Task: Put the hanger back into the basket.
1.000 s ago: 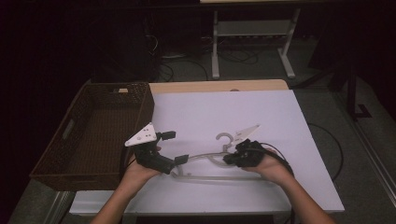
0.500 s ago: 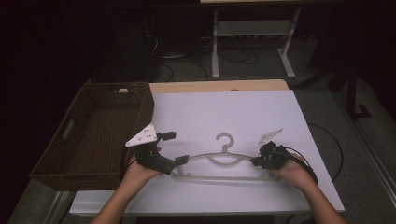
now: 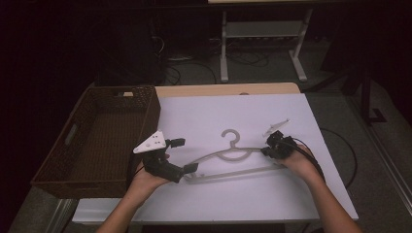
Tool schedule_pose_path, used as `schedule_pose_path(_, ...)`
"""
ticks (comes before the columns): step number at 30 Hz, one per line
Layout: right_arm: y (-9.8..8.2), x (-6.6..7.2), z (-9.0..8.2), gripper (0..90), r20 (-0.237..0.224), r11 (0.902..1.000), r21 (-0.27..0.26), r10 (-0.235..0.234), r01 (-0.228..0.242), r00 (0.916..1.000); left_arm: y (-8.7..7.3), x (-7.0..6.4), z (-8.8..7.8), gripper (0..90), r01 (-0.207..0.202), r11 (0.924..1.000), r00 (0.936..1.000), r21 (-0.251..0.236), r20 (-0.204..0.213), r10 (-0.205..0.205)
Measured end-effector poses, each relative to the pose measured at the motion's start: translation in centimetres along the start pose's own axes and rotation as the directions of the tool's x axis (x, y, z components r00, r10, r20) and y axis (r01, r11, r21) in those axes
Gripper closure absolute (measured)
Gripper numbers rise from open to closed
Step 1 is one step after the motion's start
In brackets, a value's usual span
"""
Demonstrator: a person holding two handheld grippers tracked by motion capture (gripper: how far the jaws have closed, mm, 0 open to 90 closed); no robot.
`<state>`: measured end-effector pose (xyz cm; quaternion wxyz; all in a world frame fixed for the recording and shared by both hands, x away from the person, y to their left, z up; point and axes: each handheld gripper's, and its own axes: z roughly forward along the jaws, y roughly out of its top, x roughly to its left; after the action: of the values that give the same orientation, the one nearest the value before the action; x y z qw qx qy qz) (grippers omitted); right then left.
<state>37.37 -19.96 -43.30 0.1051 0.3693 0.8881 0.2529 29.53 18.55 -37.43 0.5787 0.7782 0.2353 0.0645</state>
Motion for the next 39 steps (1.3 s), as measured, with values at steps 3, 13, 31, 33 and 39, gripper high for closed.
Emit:
schedule_pose_path(3, 0.6, -0.8, 0.5, 89.8, 0.017, 0.9999, -0.010, 0.002, -0.001, 0.9999, 0.0, 0.0, 0.0, 0.0, -0.001, 1.0000, 1.0000, 0.002, 0.000, 0.001)
schedule_pose_path(13, 0.9, 0.9, -1.6, 89.7, -0.017, 0.9911, -0.130, 0.029, -0.030, 0.9995, -0.6, 0.3, 0.5, 0.0, 0.007, 0.9999, 0.9999, 0.010, -0.008, -0.007)
schedule_pose_path(31, -0.2, 6.9, -2.2, 89.7, -0.128, 0.9821, -0.186, -0.052, 0.028, 0.9903, -2.0, 1.4, 0.9, 0.0, 0.031, 0.9993, 0.9993, 0.019, -0.022, -0.031)
schedule_pose_path(33, -0.1, 7.1, -1.7, 89.7, -0.126, 0.9830, -0.180, -0.062, 0.039, 0.9901, -2.0, 1.4, 0.9, 0.0, 0.038, 0.9992, 0.9990, 0.011, -0.023, -0.038)
schedule_pose_path(39, 0.0, 7.4, -1.0, 89.7, -0.110, 0.9859, -0.155, -0.081, 0.063, 0.9907, -2.0, 1.5, 0.7, 0.0, 0.034, 0.9993, 0.9991, 0.015, -0.025, -0.034)
